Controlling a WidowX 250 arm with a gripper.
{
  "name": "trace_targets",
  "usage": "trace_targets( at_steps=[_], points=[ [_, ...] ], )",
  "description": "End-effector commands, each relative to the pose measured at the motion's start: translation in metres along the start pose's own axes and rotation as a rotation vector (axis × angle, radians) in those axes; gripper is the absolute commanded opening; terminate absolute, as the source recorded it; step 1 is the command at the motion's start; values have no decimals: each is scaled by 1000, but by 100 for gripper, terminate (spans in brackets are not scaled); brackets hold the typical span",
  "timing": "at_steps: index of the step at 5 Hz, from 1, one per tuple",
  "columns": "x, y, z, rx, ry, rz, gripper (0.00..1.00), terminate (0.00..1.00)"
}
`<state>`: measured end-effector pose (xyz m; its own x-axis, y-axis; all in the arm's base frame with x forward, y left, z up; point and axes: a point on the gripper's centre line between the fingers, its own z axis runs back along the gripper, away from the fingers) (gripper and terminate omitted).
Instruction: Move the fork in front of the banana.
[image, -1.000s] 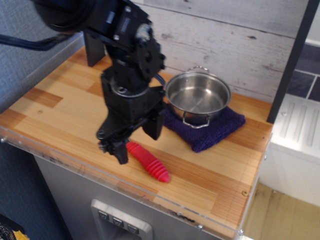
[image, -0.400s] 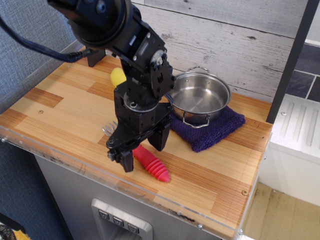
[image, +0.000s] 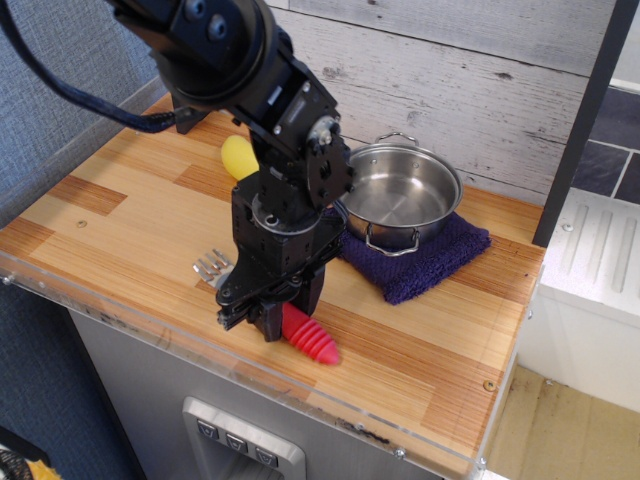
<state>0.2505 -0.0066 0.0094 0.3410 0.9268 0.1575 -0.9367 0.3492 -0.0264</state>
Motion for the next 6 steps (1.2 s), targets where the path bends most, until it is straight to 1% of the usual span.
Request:
trace_targets(
  at_steps=[1,2,3,4,5,6],
  points=[
    [-10,-6,20,-39,-28,5,0,0],
    [-4,-8,34,-50,-50,-12,0,0],
    [4,-14,53,-74,-79,-11,0,0],
    [22,-19,62,-99,-108,-2,0,0],
    [43,-26,64,-108,-131,14,0,0],
    [56,-31,60,-96,-136,25,0,0]
  ],
)
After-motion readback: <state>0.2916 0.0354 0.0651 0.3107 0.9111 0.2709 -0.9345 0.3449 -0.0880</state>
